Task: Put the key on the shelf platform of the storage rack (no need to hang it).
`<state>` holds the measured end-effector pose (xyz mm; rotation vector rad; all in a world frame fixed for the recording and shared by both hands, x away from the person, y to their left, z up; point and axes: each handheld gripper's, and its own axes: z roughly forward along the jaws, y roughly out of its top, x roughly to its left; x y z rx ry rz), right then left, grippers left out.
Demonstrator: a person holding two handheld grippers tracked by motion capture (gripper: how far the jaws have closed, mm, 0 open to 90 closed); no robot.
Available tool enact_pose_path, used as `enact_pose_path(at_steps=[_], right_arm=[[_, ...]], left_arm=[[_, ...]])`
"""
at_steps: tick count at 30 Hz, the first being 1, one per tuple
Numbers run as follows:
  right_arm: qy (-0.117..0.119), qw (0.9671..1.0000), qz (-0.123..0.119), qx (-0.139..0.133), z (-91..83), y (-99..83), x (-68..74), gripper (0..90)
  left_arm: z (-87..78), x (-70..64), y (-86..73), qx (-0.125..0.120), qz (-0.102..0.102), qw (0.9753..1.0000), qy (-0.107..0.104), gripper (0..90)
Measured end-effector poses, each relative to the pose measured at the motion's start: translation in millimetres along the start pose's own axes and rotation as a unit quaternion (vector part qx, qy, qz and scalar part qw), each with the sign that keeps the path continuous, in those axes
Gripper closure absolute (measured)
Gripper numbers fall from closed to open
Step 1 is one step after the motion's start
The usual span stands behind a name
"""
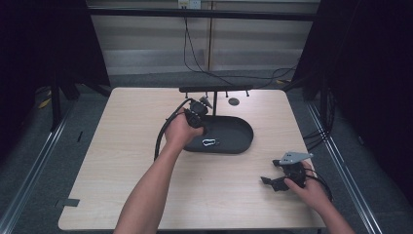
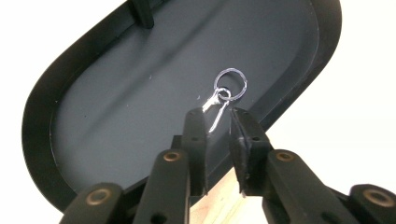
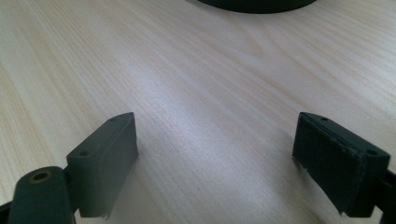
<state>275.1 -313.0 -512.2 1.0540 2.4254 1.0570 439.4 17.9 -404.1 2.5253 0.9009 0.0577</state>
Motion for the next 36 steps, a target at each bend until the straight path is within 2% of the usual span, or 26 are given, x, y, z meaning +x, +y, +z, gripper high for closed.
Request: enact_pose_path(at_steps=[4, 7, 10, 12, 13, 16, 20, 22, 25, 36], right_arm=[[0.0, 1.0, -0.001, 0.0, 0.1, 0.0, -0.1, 13.5], [0.0, 1.0, -0.001, 0.0, 0.1, 0.0, -0.1, 13.5], [0.0, 1.0, 0.0, 0.0, 0.1, 0.0, -0.1, 13.4], [0.0, 1.0, 0.0, 0.0, 0.0, 0.0, 0.0, 13.4], [0.0, 1.0, 0.001, 0.0, 0.0, 0.0, 0.0, 13.4], [0.0, 1.0, 0.002, 0.001, -0.2, 0.0, 0.2, 13.5], [0.0, 1.0, 0.002, 0.001, -0.2, 0.0, 0.2, 13.5], [0.0, 1.0, 0.002, 0.001, -0.2, 0.0, 0.2, 13.4], [0.0, 1.0, 0.002, 0.001, -0.2, 0.0, 0.2, 13.4], [0.0, 1.0, 0.002, 0.001, -0.2, 0.0, 0.3, 13.5]], left_arm=[[-3.1, -0.1, -2.9, -0.005, -0.009, 0.9999, -0.002, 72.2], [-6.5, 1.3, -4.5, -0.005, -0.008, 0.9999, 0.002, 69.3], [-9.2, 3.1, -7.2, -0.008, -0.015, 0.9999, -0.002, 67.8], [-11.4, 4.6, -9.3, -0.006, -0.012, 0.9999, -0.002, 67.0], [-11.6, 4.3, -10.2, -0.008, -0.02, 0.9998, -0.003, 66.3], [-12.7, 5.1, -13.0, -0.008, -0.024, 0.9997, -0.005, 64.9], [-16.5, 6.4, -14.7, -0.004, -0.017, 0.9998, -0.004, 61.0], [-17.8, 5.8, -15.4, -0.007, -0.021, 0.9997, -0.003, 57.4], [-20.1, 5.6, -16.4, -0.009, -0.021, 0.9997, -0.012, 56.4], [-27.1, 2.8, -21.2, -0.012, -0.015, 0.9997, -0.012, 48.0]])
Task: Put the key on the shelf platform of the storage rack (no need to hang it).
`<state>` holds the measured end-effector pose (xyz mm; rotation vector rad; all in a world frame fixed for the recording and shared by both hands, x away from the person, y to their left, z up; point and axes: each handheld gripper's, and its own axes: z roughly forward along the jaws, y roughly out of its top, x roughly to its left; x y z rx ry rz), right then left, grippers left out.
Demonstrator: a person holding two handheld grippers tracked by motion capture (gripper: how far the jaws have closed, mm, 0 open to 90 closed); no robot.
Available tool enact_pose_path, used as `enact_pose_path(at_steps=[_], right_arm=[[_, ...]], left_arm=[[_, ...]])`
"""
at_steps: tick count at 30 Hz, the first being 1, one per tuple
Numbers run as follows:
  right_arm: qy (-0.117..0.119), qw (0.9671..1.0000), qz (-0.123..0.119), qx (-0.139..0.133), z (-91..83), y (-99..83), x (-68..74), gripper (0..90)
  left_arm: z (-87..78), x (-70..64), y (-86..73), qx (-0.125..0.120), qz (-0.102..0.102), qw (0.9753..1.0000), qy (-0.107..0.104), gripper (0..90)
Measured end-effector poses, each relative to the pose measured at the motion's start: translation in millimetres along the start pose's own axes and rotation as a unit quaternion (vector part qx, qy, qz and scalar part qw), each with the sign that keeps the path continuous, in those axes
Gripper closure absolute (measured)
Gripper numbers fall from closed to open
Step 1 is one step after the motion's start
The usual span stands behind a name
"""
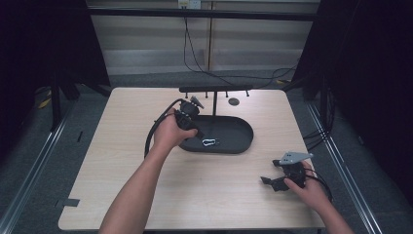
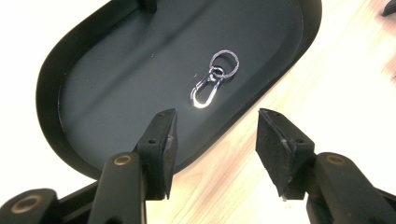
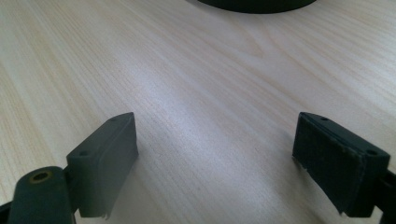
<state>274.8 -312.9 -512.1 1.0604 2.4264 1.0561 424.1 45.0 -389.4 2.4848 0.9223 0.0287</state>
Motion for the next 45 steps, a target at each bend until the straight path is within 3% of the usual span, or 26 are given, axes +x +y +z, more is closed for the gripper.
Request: enact_pose_path(at_steps=[12, 18, 25, 45], right_arm=[[0.0, 1.0, 0.0, 0.0, 0.0, 0.0, 0.0, 13.5], [0.0, 1.0, -0.001, 0.0, 0.0, 0.0, -0.1, 13.5], [0.0, 1.0, -0.001, 0.0, 0.0, 0.0, -0.1, 13.5], [0.0, 1.0, -0.001, 0.001, -0.1, 0.0, -0.1, 13.5]], left_arm=[[-5.9, 2.0, -10.4, 0.002, 0.002, 1.0, -0.002, 41.2], [-8.7, 5.3, -16.0, 0.001, 0.006, 1.0, 0.006, 36.9], [-10.7, 7.6, -21.8, -0.008, -0.004, 0.9999, 0.01, 29.5], [-15.5, 14.8, -45.2, -0.011, -0.012, 0.9998, 0.012, 25.2]])
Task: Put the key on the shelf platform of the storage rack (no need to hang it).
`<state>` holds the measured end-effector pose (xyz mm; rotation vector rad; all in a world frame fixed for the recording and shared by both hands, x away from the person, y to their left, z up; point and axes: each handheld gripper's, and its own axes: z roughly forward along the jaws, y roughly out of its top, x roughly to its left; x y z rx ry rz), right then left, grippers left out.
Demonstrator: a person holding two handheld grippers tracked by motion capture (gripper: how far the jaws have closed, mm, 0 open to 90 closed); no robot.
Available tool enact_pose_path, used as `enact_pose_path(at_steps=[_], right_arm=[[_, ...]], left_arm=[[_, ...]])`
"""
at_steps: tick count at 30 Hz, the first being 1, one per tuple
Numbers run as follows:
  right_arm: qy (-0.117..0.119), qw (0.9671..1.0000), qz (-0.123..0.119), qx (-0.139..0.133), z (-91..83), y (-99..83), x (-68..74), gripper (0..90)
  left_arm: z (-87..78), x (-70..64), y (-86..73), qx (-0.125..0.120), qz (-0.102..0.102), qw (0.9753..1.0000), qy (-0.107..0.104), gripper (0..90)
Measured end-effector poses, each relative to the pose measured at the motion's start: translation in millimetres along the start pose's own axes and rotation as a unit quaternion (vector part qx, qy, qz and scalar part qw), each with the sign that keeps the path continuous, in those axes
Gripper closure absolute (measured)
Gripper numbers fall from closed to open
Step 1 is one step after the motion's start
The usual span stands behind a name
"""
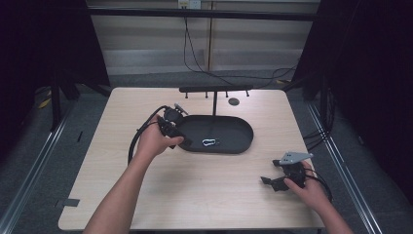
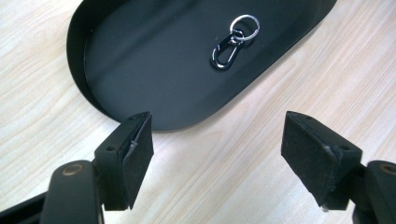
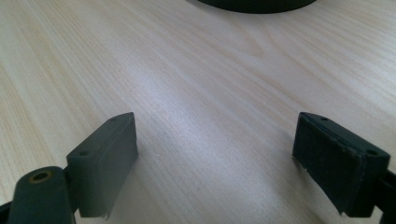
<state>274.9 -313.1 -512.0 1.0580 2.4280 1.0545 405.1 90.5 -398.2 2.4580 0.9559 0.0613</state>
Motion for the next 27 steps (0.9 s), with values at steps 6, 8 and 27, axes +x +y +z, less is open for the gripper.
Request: enact_pose_path(at_steps=[6, 8, 27], right_arm=[[0.0, 1.0, 0.0, 0.0, 0.0, 0.0, 0.0, 13.5], [0.0, 1.0, 0.0, 0.0, 0.0, 0.0, 0.0, 13.5], [0.0, 1.0, -0.001, 0.0, 0.0, 0.0, -0.1, 13.5]], left_arm=[[-1.1, 3.9, -9.0, -0.002, -0.004, 1.0, -0.002, 25.3], [-1.2, 5.4, -12.1, -0.004, -0.008, 1.0, -0.001, 25.3], [-6.1, 13.0, -36.2, -0.016, -0.023, 0.9996, -0.005, 25.3]])
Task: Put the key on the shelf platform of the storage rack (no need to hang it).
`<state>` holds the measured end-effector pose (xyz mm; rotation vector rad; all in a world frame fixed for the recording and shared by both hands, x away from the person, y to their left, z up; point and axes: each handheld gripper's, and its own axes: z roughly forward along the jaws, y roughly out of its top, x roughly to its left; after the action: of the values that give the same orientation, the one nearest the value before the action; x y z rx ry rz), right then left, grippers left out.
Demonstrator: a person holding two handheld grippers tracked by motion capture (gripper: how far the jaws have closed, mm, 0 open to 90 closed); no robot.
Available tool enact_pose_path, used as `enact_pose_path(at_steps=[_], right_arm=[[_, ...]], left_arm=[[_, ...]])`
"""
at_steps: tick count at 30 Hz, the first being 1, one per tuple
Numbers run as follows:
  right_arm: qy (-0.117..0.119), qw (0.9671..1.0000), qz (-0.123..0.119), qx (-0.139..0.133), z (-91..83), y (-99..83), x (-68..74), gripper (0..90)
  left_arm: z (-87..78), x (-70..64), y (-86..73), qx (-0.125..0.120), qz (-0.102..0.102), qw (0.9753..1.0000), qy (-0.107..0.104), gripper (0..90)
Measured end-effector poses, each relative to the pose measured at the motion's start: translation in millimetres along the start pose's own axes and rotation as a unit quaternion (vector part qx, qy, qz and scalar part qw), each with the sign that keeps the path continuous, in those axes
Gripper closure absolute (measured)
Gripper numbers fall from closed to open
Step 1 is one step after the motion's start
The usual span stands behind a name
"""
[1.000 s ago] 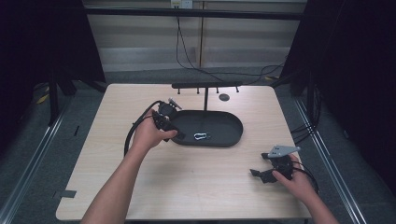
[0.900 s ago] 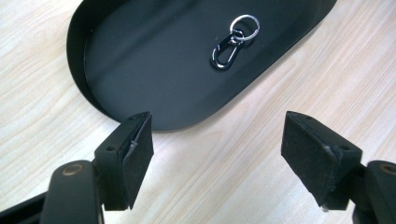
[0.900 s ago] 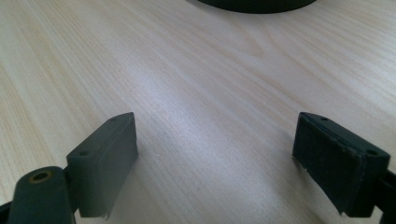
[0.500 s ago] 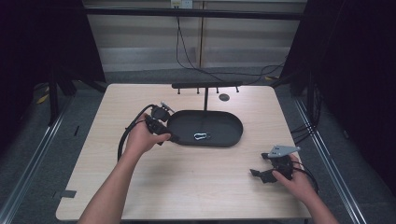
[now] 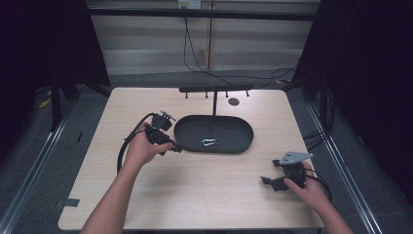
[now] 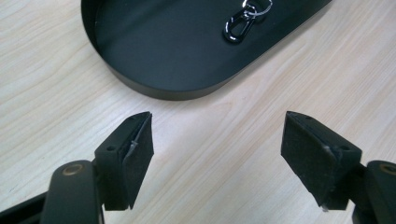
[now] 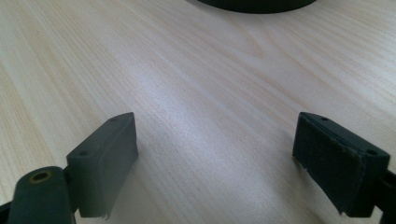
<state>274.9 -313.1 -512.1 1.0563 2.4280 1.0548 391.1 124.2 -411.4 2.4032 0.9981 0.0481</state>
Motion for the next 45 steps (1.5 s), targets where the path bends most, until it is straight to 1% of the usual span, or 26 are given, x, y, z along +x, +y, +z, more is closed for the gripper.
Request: enact_pose_path(at_steps=[5, 7, 10, 13, 16, 18, 24, 26, 30, 35, 40, 45], right_arm=[[0.0, 1.0, 0.001, 0.0, 0.0, 0.0, 0.1, 13.5], [0.0, 1.0, 0.0, 0.0, 0.0, 0.0, 0.0, 13.5], [0.0, 1.0, 0.001, 0.0, 0.0, 0.0, 0.1, 13.4], [0.0, 1.0, 0.001, 0.0, 0.0, 0.0, 0.1, 13.5], [0.0, 1.0, 0.001, 0.0, 0.0, 0.0, 0.1, 13.4], [0.0, 1.0, 0.001, 0.0, 0.0, 0.0, 0.1, 13.5], [0.0, 1.0, 0.0, 0.0, 0.0, 0.0, 0.0, 13.5], [0.0, 1.0, 0.001, 0.0, 0.0, 0.0, 0.1, 13.5], [0.0, 1.0, 0.001, 0.0, 0.0, 0.0, 0.1, 13.5], [0.0, 1.0, 0.001, 0.0, 0.0, 0.0, 0.1, 13.5], [0.0, 1.0, 0.0, 0.0, 0.0, 0.0, 0.1, 13.5], [0.0, 1.0, 0.001, 0.0, 0.0, 0.0, 0.1, 13.5]], left_arm=[[-0.5, 2.8, -7.4, 0.005, -0.002, 1.0, -0.002, 25.3], [-0.9, 3.4, -10.3, 0.009, -0.006, 0.9999, 0.0, 25.2], [-0.3, 3.5, -14.5, 0.011, -0.002, 0.9999, 0.007, 25.3], [0.9, 3.6, -18.6, 0.016, 0.002, 0.9999, 0.006, 25.3], [1.5, 4.4, -23.2, 0.018, -0.004, 0.9998, 0.004, 25.3], [1.2, 5.5, -26.2, 0.02, -0.003, 0.9998, 0.005, 25.3], [-0.6, 7.3, -35.7, 0.022, -0.009, 0.9997, 0.008, 25.7], [-1.1, 7.7, -39.2, 0.026, -0.008, 0.9996, 0.01, 25.7], [0.1, 9.4, -47.4, 0.026, -0.01, 0.9996, 0.011, 26.3], [1.0, 11.3, -57.9, 0.027, -0.014, 0.9995, 0.009, 26.7], [1.0, 11.6, -64.7, 0.035, -0.008, 0.9993, 0.008, 27.0], [-0.2, 11.4, -70.2, 0.039, -0.008, 0.9992, 0.003, 27.0]])
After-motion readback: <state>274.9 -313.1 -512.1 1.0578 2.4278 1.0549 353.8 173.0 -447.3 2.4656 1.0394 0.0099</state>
